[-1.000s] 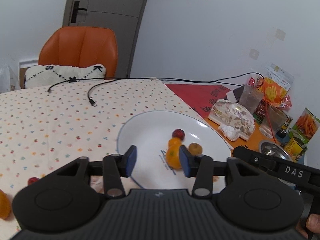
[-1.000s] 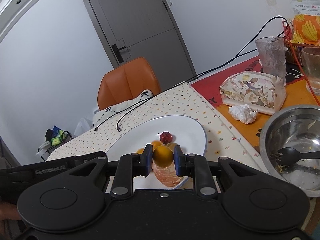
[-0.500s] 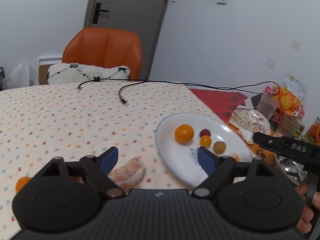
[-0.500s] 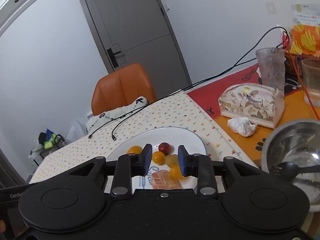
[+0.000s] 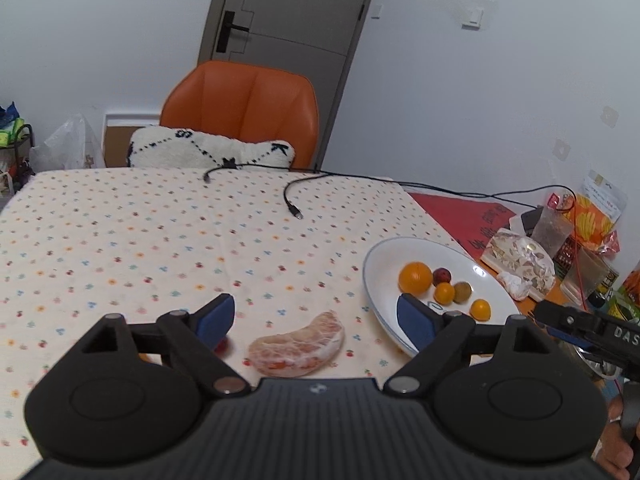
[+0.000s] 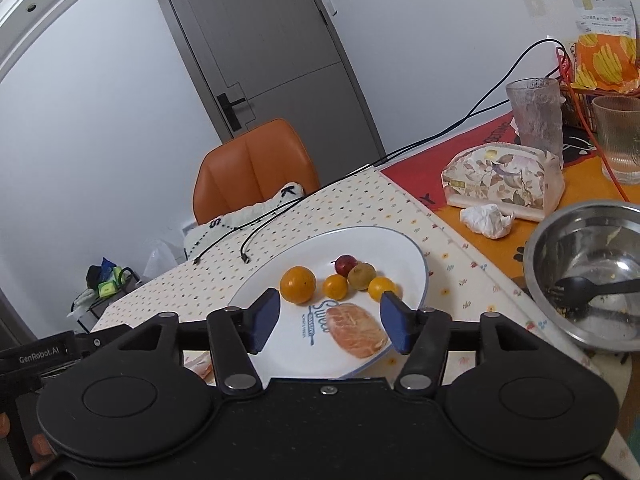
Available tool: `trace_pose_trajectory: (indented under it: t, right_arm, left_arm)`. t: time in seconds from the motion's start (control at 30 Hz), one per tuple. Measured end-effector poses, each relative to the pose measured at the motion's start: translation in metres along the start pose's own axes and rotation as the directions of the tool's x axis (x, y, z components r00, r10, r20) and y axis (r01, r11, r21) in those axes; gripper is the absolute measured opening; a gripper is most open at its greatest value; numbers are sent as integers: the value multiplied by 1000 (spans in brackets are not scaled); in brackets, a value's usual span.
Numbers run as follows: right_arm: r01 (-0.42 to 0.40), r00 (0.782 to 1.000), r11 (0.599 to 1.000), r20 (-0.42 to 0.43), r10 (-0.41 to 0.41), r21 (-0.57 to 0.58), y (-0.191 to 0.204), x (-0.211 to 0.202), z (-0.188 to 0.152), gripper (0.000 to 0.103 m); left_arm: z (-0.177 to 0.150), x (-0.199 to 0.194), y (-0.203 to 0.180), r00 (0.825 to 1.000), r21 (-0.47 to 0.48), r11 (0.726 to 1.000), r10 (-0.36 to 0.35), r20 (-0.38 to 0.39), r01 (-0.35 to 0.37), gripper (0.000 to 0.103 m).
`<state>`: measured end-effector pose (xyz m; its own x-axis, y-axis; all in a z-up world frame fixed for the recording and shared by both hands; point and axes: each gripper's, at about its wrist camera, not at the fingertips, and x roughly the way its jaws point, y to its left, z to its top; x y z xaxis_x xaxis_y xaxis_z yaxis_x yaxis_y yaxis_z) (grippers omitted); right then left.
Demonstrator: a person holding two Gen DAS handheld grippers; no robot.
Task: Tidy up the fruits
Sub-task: 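Lift both open tools from the plate and move them to the loose fruit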
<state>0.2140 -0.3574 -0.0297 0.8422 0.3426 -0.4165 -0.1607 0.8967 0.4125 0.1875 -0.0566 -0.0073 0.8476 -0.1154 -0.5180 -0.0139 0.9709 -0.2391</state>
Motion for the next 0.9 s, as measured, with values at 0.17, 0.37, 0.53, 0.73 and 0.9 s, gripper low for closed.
trace_pose_trajectory:
  t: [0.17, 0.37, 0.53, 0.73, 0.9]
  right_arm:
    - [-5, 1000, 1000, -1, 5, -4, 7, -14, -4, 63]
    - [-7, 1000, 1000, 19, 7, -7, 17, -33, -4, 73]
    - [-13, 999, 1000, 34, 13, -9, 25, -50, -3, 78]
    - [-25, 998, 999, 60, 27, -22, 37, -72, -5, 82]
    - [-38, 997, 998, 62, 41, -56, 49, -87, -8, 85]
  left_arm:
    - [0, -13, 14, 1000, -18, 1000, 11, 9, -11, 87]
    - [4, -32, 26, 999, -25, 999, 27, 24, -26, 87]
    - [9, -51, 36, 999, -35, 999, 27, 45, -26, 87]
    - [8, -74, 44, 998, -40, 999, 28, 57, -25, 87]
    - [3, -88, 51, 998, -41, 999, 29, 51, -26, 87]
